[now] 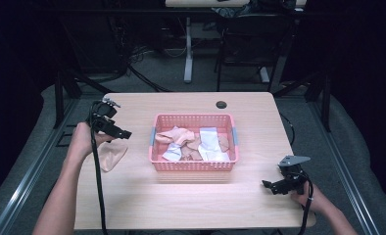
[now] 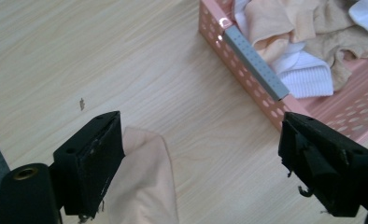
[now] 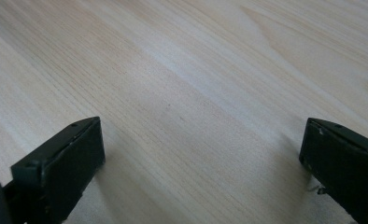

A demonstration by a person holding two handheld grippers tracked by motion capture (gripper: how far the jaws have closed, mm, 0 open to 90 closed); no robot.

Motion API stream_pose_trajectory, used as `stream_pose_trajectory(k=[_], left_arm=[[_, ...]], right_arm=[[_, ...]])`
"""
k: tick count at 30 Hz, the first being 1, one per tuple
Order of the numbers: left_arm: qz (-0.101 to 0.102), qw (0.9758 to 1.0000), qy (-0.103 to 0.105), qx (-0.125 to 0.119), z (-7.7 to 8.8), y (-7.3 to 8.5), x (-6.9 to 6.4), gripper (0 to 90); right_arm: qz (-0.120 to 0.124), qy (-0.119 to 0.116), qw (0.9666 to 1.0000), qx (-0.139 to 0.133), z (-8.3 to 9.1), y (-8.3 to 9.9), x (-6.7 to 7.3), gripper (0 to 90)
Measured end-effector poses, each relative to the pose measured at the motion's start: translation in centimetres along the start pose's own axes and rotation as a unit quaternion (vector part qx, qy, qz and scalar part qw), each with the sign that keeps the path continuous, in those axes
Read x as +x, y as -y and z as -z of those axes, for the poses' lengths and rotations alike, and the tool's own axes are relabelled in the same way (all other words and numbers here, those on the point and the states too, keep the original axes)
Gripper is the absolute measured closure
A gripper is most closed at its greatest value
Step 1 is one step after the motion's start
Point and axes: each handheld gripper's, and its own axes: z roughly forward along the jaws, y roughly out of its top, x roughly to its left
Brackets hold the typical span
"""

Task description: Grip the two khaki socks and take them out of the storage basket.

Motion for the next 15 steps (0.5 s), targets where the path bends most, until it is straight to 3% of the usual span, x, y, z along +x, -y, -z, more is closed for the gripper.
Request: stream_pose_trajectory(k=[6, 15], left_arm=[[-0.037, 0.9992, 0.009, 0.011, -0.2, -1.9, -1.5, 11.1], [-0.077, 0.9966, 0.02, 0.02, -1.2, -4.4, -3.7, 7.9]], right_arm=[[0.002, 0.001, 1.0, 0.003, 0.0, 0.0, 0.0, 0.0], [0.003, 0.002, 1.0, 0.004, 0.1, 0.0, 0.0, 0.0]])
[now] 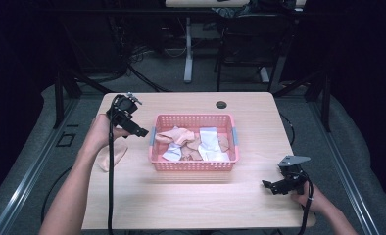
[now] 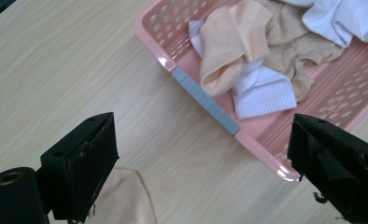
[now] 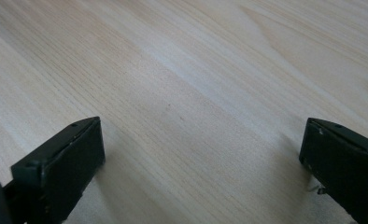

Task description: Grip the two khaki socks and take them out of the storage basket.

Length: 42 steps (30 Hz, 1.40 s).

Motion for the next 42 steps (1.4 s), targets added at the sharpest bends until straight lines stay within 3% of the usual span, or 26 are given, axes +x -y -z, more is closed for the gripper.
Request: stream_pose_trajectory(k=[11, 13, 20, 30, 42], left_arm=[[-0.031, 0.9995, 0.005, -0.004, -2.1, -2.4, -1.8, 9.1], [-0.044, 0.999, 0.008, -0.003, -2.7, -3.0, -2.3, 9.5], [-0.056, 0.9983, 0.017, 0.0, -4.2, -3.9, -2.9, 12.4], [-0.078, 0.9968, 0.016, 0.007, -7.3, -4.1, -3.4, 16.4], [-0.104, 0.9941, -0.004, 0.03, -10.6, -4.4, -4.2, 23.8]], right_arm=[[-0.001, -0.001, 1.0, -0.002, 0.0, 0.0, 0.0, 0.0], [-0.001, -0.001, 1.0, -0.002, 0.0, 0.0, 0.0, 0.0], [-0.001, -0.001, 1.0, -0.002, 0.0, 0.0, 0.0, 0.0], [0.0, 0.0, 1.0, -0.001, 0.0, 0.0, 0.0, 0.0], [-0.003, -0.002, 1.0, -0.005, -0.1, 0.0, 0.0, 0.0]])
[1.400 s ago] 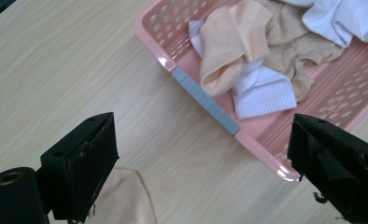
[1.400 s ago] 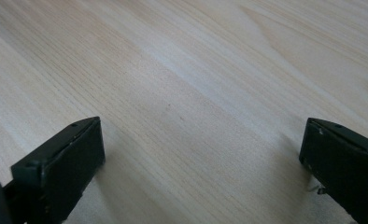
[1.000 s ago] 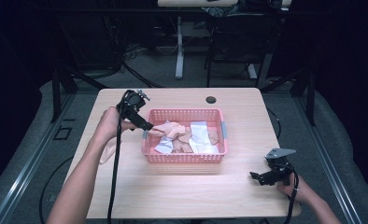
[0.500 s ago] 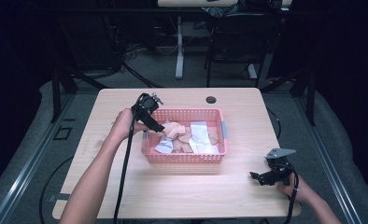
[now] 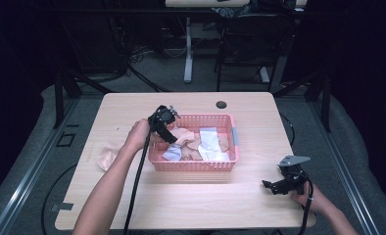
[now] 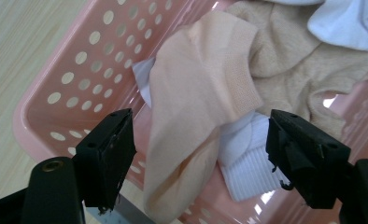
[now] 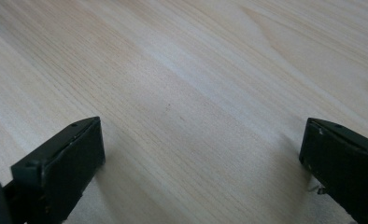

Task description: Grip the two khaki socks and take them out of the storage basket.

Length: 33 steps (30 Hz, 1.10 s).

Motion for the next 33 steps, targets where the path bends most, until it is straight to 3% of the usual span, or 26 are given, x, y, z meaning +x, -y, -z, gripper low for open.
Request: stream_pose_trajectory(k=[4, 11, 18, 22, 25, 33], left_arm=[[-0.009, 0.9998, -0.012, 0.014, -1.0, 0.0, -0.4, 25.7], [-0.001, 0.999, -0.036, 0.027, -1.9, 0.2, -0.2, 36.3], [-0.015, 0.9983, -0.037, 0.041, -2.5, 0.0, -0.7, 62.4], [-0.012, 0.9978, -0.04, 0.052, -2.8, 0.1, -0.8, 75.0], [-0.005, 0.9984, -0.036, 0.043, -2.6, 0.3, -0.6, 81.2], [0.02, 0.9995, -0.021, 0.01, -0.7, 0.3, -0.1, 82.7]], right_arm=[[0.004, 0.002, 1.0, 0.004, 0.1, 0.0, 0.0, 0.0], [0.002, 0.001, 1.0, 0.003, 0.1, 0.0, 0.0, 0.0], [0.003, 0.002, 1.0, 0.004, 0.1, 0.0, 0.0, 0.0], [0.003, 0.001, 1.0, 0.003, 0.1, 0.0, 0.0, 0.0], [0.002, 0.001, 1.0, 0.003, 0.1, 0.0, 0.0, 0.0], [0.004, 0.001, 1.0, 0.004, 0.1, 0.0, 0.0, 0.0]])
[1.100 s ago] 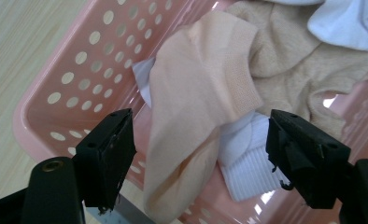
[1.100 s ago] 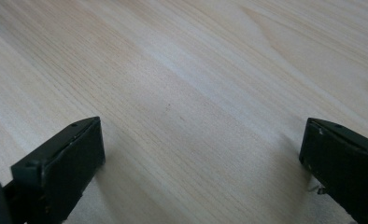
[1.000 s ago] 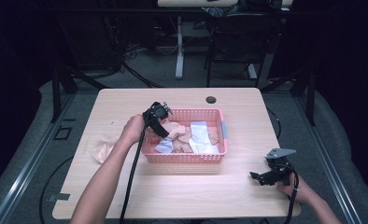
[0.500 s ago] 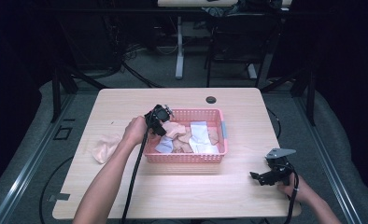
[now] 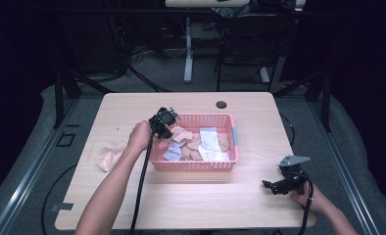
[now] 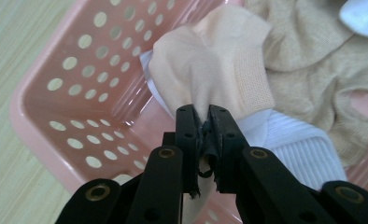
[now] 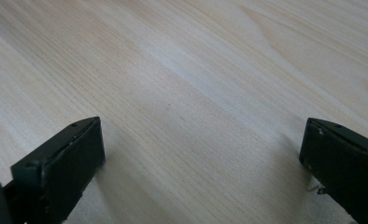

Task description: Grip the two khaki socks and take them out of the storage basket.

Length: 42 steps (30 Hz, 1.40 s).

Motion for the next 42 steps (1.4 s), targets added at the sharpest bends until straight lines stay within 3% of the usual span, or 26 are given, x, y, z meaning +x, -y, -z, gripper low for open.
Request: stream_pose_trajectory(k=[9, 11, 19, 34, 42], left_arm=[[-0.001, 0.9999, 0.006, -0.012, 1.7, 0.0, 0.2, 82.7], [0.008, 0.9997, 0.01, -0.021, 2.1, 0.0, 0.4, 82.7], [0.009, 0.9988, 0.007, -0.047, 4.8, -0.6, 0.7, 82.8], [0.003, 0.996, -0.015, -0.089, 10.6, -0.9, 0.6, 82.7], [0.008, 0.9957, -0.028, -0.088, 13.6, 0.1, 1.4, 82.6]], right_arm=[[0.0, 0.0, 1.0, 0.0, 0.0, 0.0, 0.0, 0.0], [0.0, 0.0, 1.0, 0.0, 0.0, 0.0, 0.0, 0.0], [0.001, -0.001, 1.0, 0.001, 0.0, 0.0, 0.0, 0.0], [-0.001, 0.0, 1.0, -0.001, 0.0, 0.0, 0.0, 0.0], [-0.001, 0.0, 1.0, -0.001, 0.0, 0.0, 0.0, 0.0]])
